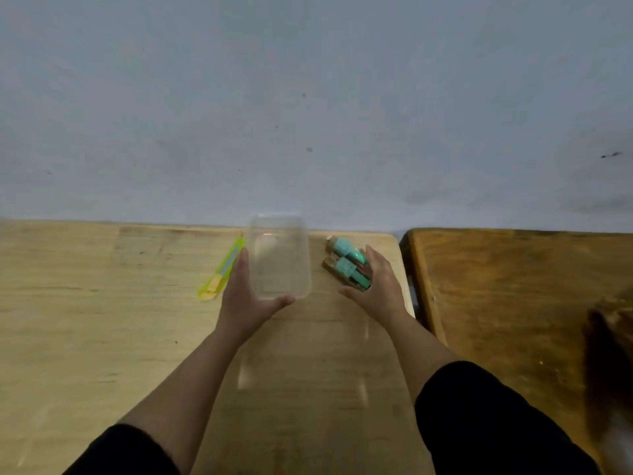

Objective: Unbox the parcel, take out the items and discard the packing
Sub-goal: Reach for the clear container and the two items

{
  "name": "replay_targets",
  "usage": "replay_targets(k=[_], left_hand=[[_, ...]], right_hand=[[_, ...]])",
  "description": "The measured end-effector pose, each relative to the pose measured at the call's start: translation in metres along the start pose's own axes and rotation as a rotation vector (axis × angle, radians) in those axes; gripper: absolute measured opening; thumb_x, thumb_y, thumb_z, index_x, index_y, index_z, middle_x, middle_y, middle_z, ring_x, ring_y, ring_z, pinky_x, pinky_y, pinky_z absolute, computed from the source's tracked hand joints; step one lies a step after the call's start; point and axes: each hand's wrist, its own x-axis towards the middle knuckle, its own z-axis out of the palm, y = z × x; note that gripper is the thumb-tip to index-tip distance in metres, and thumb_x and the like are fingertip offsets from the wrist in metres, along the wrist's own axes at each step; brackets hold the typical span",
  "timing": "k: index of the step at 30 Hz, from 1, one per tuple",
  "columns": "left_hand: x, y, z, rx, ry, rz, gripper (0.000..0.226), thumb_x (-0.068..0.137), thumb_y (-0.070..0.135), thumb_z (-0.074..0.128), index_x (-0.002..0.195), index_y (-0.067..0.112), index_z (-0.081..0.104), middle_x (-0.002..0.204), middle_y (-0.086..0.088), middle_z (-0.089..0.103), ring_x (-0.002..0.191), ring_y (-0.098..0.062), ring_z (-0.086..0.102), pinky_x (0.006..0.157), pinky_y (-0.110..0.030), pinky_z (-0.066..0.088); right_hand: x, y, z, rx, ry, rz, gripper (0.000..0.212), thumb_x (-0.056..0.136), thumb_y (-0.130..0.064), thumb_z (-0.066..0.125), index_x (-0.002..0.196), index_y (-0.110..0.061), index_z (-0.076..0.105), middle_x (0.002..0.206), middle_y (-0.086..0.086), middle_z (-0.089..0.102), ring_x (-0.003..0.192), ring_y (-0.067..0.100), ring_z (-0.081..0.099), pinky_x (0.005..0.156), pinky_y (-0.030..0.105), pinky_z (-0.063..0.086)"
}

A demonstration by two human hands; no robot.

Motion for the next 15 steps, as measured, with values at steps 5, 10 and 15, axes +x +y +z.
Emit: replay_targets(k=[5, 10, 15], left_hand=[[0.009, -0.011, 0.010, -0.042, -0.019, -0.057, 0.134, 0.048, 0.048, 0.085, 0.148, 0.013, 0.003, 0.155, -0.006, 0.022, 0.141, -0.015, 0.022, 0.110, -0.020, 0.017], [0.005, -0.011, 0.006, -0.143, -0.045, -0.048, 0.132, 0.049, 0.044, 0.086, 0.148, 0.023, 0.001, 0.153, 0.003, 0.026, 0.136, -0.007, 0.027, 0.105, -0.016, 0.020], [0.006, -0.014, 0.000, -0.166, -0.121, -0.053, 0.126, 0.055, 0.045, 0.082, 0.147, 0.029, -0.002, 0.152, 0.006, 0.026, 0.137, -0.009, 0.029, 0.110, -0.022, 0.023]], right_hand=[[0.020, 0.018, 0.013, 0.001, -0.005, -0.008, 0.096, 0.071, -0.043, 0.074, 0.145, -0.016, 0.020, 0.146, 0.006, 0.033, 0.133, 0.022, 0.033, 0.111, 0.042, 0.031], [0.032, 0.021, 0.016, -0.009, -0.004, -0.010, 0.089, 0.072, -0.044, 0.072, 0.143, -0.015, 0.027, 0.139, 0.009, 0.038, 0.127, 0.025, 0.034, 0.107, 0.040, 0.031], [0.033, 0.018, 0.020, 0.006, 0.025, -0.012, 0.079, 0.072, -0.039, 0.073, 0.136, -0.011, 0.037, 0.131, 0.011, 0.045, 0.119, 0.024, 0.038, 0.098, 0.034, 0.036]])
